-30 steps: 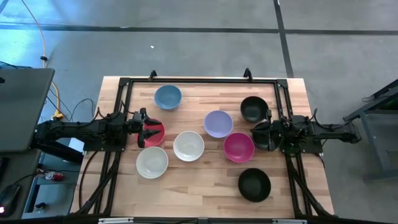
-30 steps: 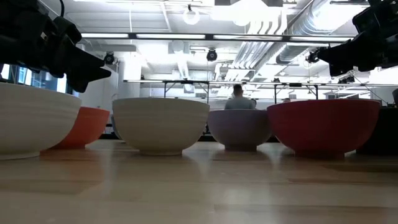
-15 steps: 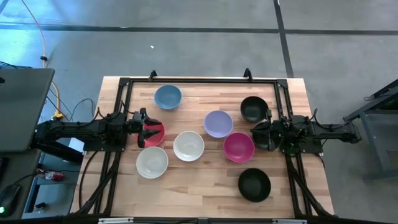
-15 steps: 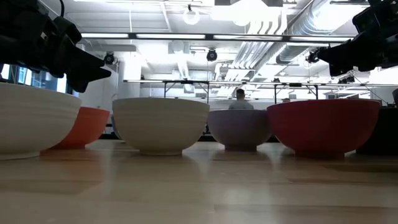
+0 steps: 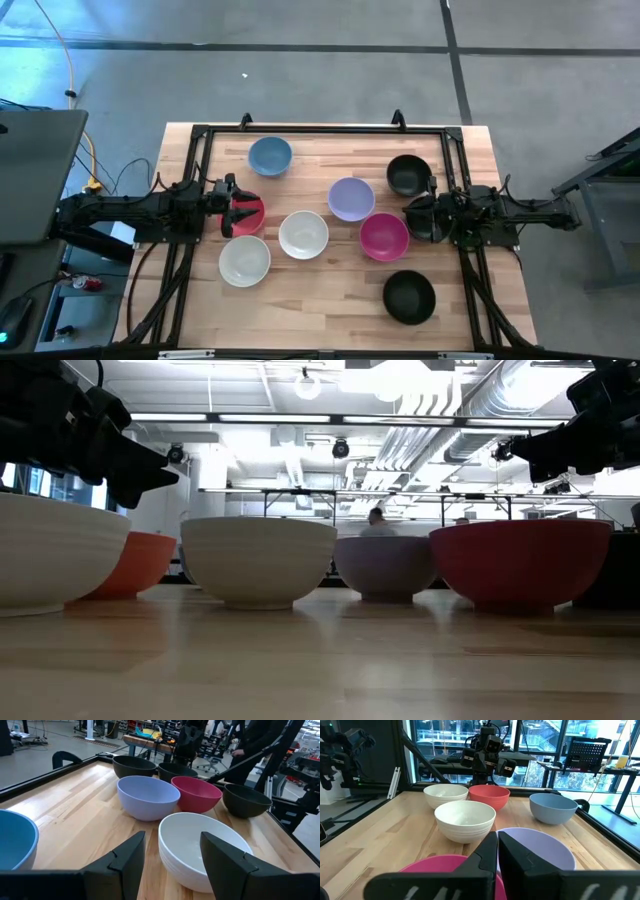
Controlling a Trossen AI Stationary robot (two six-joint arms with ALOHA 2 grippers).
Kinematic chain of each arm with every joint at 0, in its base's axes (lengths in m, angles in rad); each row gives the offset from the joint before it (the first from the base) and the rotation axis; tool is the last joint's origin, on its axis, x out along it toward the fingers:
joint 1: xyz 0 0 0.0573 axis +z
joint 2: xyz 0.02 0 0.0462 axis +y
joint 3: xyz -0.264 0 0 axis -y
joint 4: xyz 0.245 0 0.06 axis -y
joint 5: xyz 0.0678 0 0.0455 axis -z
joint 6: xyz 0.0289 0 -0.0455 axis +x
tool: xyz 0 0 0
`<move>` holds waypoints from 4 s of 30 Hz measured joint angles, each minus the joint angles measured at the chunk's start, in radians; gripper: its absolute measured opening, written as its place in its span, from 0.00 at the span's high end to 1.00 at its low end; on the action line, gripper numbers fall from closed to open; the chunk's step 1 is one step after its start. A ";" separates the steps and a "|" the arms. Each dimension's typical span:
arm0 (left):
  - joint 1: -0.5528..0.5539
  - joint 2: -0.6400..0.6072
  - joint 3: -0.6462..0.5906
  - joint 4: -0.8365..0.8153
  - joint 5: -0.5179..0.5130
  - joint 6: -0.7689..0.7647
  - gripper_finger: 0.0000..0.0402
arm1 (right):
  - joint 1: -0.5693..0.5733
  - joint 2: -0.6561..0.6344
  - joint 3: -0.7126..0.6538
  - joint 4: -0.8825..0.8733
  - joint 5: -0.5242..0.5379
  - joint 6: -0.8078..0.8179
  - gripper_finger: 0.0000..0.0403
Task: Nest bowls inside each other
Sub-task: Stack the purple bowl on top of the left white bowl
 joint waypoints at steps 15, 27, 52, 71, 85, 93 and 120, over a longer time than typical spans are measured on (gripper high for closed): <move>0.000 0.000 0.000 0.007 0.000 0.000 0.55 | 0.000 0.000 0.000 0.000 0.000 0.000 0.98; 0.000 0.000 0.000 0.033 -0.004 0.000 0.55 | 0.000 0.000 0.000 0.000 0.000 0.103 0.98; 0.000 0.000 0.000 0.030 0.023 0.069 0.55 | -0.004 0.001 0.034 0.043 -0.045 0.276 0.98; 0.000 0.000 0.000 0.030 0.060 0.063 0.55 | -0.004 0.292 0.694 -0.729 0.551 0.586 0.98; 0.000 0.000 0.000 0.040 0.057 0.061 0.55 | -0.059 0.694 1.125 -1.183 0.566 0.722 0.98; 0.000 0.000 0.000 0.042 0.057 0.053 0.55 | -0.315 0.879 1.168 -1.279 0.449 0.658 0.98; 0.000 0.000 0.000 0.037 0.057 0.034 0.55 | -0.893 1.467 1.168 -1.147 0.129 0.132 0.79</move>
